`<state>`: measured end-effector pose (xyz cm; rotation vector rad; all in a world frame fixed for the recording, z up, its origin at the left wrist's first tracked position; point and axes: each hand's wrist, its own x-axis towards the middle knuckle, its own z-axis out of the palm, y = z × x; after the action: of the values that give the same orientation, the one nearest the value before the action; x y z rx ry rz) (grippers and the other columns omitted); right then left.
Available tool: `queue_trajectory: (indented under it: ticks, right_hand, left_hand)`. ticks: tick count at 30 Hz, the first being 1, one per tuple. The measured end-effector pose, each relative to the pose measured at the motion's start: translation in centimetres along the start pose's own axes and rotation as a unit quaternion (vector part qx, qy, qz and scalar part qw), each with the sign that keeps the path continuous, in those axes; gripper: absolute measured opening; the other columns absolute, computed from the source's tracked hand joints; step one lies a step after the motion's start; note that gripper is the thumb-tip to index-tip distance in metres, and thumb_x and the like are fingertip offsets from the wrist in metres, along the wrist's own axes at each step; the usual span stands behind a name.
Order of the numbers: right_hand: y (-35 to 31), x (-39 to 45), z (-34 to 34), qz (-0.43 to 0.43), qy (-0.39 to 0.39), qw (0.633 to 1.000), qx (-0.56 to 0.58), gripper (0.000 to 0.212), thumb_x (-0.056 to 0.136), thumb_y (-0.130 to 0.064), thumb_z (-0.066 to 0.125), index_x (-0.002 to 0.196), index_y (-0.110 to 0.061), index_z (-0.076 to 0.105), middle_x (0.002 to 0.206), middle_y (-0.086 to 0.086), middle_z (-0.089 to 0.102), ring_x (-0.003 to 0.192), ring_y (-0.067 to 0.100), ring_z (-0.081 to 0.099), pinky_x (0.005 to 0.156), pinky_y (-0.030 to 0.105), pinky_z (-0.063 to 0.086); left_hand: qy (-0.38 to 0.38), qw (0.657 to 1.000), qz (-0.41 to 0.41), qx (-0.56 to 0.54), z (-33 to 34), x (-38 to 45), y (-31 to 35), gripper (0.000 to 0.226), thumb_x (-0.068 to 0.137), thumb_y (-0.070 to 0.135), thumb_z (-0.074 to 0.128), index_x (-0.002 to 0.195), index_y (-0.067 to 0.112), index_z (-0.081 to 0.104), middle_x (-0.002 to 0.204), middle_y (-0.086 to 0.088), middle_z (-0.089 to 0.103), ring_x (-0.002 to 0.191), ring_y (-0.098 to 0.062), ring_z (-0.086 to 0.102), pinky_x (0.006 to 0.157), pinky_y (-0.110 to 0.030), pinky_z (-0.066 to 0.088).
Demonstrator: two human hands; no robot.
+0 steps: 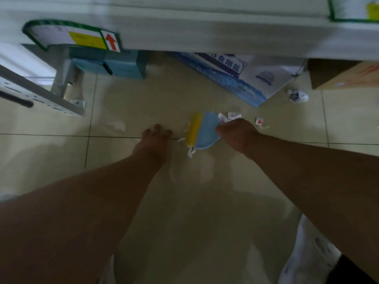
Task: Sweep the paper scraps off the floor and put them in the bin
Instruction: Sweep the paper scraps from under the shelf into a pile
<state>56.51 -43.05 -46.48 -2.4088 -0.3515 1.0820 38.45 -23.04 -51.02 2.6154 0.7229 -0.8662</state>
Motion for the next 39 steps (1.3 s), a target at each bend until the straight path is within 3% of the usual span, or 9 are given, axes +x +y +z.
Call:
queue_trajectory:
  ticks: [6,14,21,24,26,28,30,34,39]
  right_hand:
    - [-3.5,0.7,3.4,-0.093,-0.095,0.965,-0.228,0.042,0.083,-0.059,0.059,0.094,-0.020,0.070,0.080,0.000,0.067,0.077,0.019,0.066,0.066,0.032,0.054]
    - [0.1,3.6,-3.2,-0.061,-0.017,0.955,-0.291,0.062,0.086,-0.062,0.050,0.119,-0.012,0.066,0.116,0.012,0.066,0.100,0.026,0.062,0.079,0.033,0.047]
    - [4.8,2.4,-9.1,0.017,0.031,0.939,-0.343,0.059,0.097,-0.058,0.045,0.113,-0.006,0.069,0.114,0.019,0.065,0.106,0.034,0.062,0.079,0.032,0.042]
    - [6.1,0.5,-9.3,0.080,0.041,0.967,-0.237,0.050,0.099,-0.052,0.049,0.100,-0.007,0.069,0.105,0.018,0.068,0.092,0.033,0.063,0.074,0.030,0.043]
    - [6.3,-1.1,-8.8,0.121,0.042,0.992,0.007,0.034,0.098,-0.042,0.056,0.082,-0.013,0.064,0.080,0.010,0.064,0.060,0.022,0.051,0.058,0.029,0.037]
    - [6.1,-2.7,-7.5,0.150,0.034,0.955,0.254,0.030,0.099,-0.034,0.056,0.075,-0.016,0.062,0.067,0.002,0.056,0.050,0.015,0.039,0.054,0.027,0.030]
    - [5.5,-4.3,-5.7,0.137,-0.016,0.904,0.404,0.027,0.100,-0.028,0.051,0.079,-0.016,0.063,0.065,0.000,0.049,0.051,0.013,0.035,0.053,0.028,0.027]
    - [3.6,-7.1,-2.2,0.092,-0.115,0.862,0.486,0.019,0.101,-0.017,0.048,0.089,-0.015,0.062,0.067,0.000,0.055,0.055,0.014,0.051,0.048,0.024,0.042]
    - [4.1,-8.6,-0.6,0.070,-0.097,0.875,0.469,0.016,0.102,-0.015,0.053,0.096,-0.009,0.067,0.082,0.011,0.067,0.058,0.016,0.061,0.054,0.027,0.048]
  left_hand:
    - [0.007,0.999,0.012,-0.030,-0.1,-1.0,-1.2,0.099,0.075,0.029,0.085,0.158,0.034,0.031,0.170,-0.011,0.014,0.155,-0.031,0.020,0.124,-0.041,0.027]
    - [0.015,0.999,0.004,0.042,-1.2,-1.4,-0.2,0.081,0.087,0.025,0.074,0.158,0.033,0.035,0.164,-0.005,0.016,0.137,-0.039,0.032,0.114,-0.045,0.040]
    - [0.007,1.000,-0.020,0.020,-1.0,-1.2,0.3,0.072,0.088,0.018,0.067,0.153,0.033,0.041,0.162,-0.005,0.016,0.135,-0.041,0.033,0.109,-0.050,0.046]
    - [0.000,0.999,-0.042,0.024,-1.2,-1.5,1.5,0.061,0.087,0.014,0.060,0.146,0.025,0.048,0.153,-0.009,0.028,0.131,-0.039,0.041,0.106,-0.050,0.049]
    - [0.022,0.997,-0.079,-0.013,-1.5,-1.7,3.5,0.052,0.086,0.024,0.065,0.136,0.017,0.054,0.140,-0.010,0.042,0.126,-0.037,0.046,0.102,-0.048,0.051]
    - [0.034,0.992,-0.087,-0.086,-1.7,-1.8,6.4,0.051,0.086,0.050,0.069,0.124,0.015,0.065,0.127,-0.012,0.059,0.122,-0.035,0.055,0.099,-0.042,0.052]
    - [0.005,0.956,-0.073,-0.284,-1.8,-2.5,10.1,0.058,0.083,0.069,0.069,0.108,0.017,0.074,0.110,-0.010,0.073,0.109,-0.031,0.068,0.094,-0.039,0.054]
    - [-0.145,0.714,-0.073,-0.681,-1.9,-4.8,16.3,0.058,0.086,0.060,0.073,0.114,0.010,0.072,0.102,-0.007,0.074,0.101,-0.026,0.071,0.091,-0.047,0.060]
    - [-0.119,0.675,-0.044,-0.727,-2.9,-5.4,18.0,0.014,0.102,0.023,0.062,0.109,0.014,0.070,0.078,0.001,0.072,0.076,-0.015,0.070,0.070,-0.038,0.061]
